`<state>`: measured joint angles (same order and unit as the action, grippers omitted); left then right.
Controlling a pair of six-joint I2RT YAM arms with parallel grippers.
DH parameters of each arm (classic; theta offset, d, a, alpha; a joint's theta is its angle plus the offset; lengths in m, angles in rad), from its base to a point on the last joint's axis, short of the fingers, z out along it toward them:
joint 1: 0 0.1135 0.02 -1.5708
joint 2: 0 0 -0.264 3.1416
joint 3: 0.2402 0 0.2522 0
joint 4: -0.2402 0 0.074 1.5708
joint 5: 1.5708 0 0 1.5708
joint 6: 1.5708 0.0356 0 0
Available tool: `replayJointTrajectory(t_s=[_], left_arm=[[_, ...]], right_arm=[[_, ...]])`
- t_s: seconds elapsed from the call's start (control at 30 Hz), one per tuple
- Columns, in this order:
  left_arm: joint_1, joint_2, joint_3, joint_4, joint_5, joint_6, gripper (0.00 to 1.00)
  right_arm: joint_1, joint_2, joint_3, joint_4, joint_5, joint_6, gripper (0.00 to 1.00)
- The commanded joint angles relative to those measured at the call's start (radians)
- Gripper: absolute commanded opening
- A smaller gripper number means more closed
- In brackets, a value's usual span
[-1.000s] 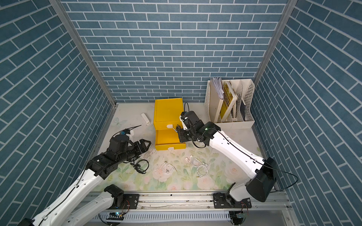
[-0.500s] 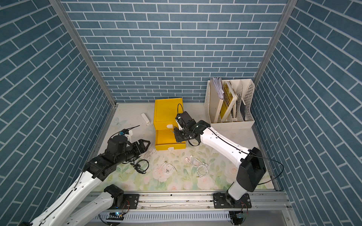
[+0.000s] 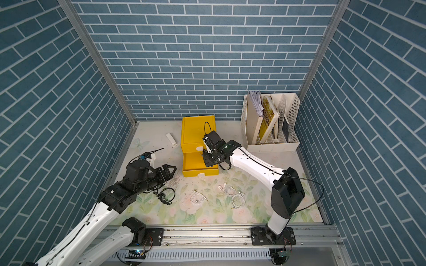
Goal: Place the wired earphones into the drawer by color
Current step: Place the wired earphones in the drawer.
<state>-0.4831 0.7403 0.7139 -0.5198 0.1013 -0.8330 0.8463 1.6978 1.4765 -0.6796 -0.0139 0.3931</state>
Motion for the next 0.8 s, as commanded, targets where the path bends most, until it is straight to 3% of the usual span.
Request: replayJointTrajectory(t_s=[0.0, 0.13, 0.63, 0.77], left_arm=[[-0.005, -0.019, 0.002, -0.019, 0.005, -0.013, 0.83], [-0.003, -0.026, -0.02, 0.005, 0.043, -0.044, 0.83], [-0.004, 0.005, -0.112, -0.118, -0.017, -0.085, 0.84], [-0.004, 0.009, -0.126, -0.151, -0.037, -0.093, 0.86]], right_arm=[[0.004, 0.02, 0.011, 0.015, 0.058, -0.057, 0.0], [0.003, 0.029, -0.017, 0.038, 0.09, -0.074, 0.0], [0.004, 0.04, -0.071, 0.074, 0.123, -0.102, 0.0], [0.003, 0.042, -0.083, 0.079, 0.116, -0.105, 0.05]])
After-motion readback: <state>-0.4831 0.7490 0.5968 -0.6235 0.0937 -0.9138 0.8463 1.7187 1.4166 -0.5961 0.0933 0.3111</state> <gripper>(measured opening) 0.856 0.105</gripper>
